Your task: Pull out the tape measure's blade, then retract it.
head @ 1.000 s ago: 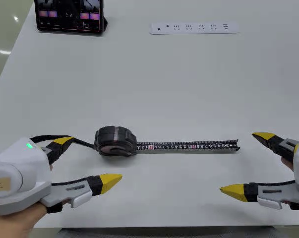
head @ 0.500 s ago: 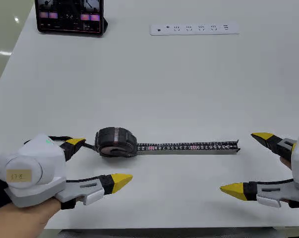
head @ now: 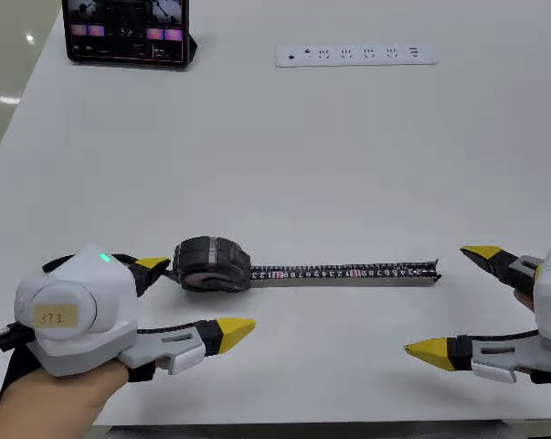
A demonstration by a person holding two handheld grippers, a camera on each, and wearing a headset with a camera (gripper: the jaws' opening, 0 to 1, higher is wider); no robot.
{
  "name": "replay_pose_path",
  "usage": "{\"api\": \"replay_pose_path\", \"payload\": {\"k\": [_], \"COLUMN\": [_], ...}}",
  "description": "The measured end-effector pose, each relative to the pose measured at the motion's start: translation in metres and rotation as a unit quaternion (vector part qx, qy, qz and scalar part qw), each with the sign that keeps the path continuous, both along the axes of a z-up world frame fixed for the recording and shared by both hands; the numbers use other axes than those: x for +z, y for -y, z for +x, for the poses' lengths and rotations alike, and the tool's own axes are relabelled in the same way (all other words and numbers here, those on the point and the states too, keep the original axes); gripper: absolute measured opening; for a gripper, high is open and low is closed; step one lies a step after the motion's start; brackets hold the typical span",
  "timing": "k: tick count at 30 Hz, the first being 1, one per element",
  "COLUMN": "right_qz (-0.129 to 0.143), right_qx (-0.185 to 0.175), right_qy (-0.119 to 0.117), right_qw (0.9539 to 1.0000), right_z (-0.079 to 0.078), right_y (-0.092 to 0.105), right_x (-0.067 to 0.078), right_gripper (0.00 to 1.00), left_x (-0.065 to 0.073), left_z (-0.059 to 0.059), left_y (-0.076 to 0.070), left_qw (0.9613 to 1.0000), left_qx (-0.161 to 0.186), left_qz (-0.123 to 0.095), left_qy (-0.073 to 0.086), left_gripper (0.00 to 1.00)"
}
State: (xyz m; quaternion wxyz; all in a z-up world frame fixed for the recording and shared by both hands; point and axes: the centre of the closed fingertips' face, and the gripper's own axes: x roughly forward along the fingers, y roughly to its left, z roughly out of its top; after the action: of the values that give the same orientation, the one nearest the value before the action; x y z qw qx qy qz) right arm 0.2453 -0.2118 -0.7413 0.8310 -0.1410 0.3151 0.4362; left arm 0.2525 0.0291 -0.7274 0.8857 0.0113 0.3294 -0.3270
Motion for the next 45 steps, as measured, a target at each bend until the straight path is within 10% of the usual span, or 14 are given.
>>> {"api": "replay_pose_path", "payload": {"k": [21,45], "right_qz": [-0.005,-0.038], "right_qx": [0.018,0.090], "right_qy": [0.002,-0.009], "right_qw": [0.9998,0.9952], "right_z": [0.008,0.024], "right_y": [0.002,0.014], "right_x": [0.002,0.003], "right_gripper": [0.81,0.62], "left_x": [0.001,-0.004], "left_z": [0.011,0.025], "left_y": [0.003,0.004], "left_qw": [0.9974,0.9847], "left_qx": [0.066,0.171], "left_qz": [-0.028,-0.035], "left_qy": [-0.004,-0.011], "left_gripper": [0.79,0.76]}}
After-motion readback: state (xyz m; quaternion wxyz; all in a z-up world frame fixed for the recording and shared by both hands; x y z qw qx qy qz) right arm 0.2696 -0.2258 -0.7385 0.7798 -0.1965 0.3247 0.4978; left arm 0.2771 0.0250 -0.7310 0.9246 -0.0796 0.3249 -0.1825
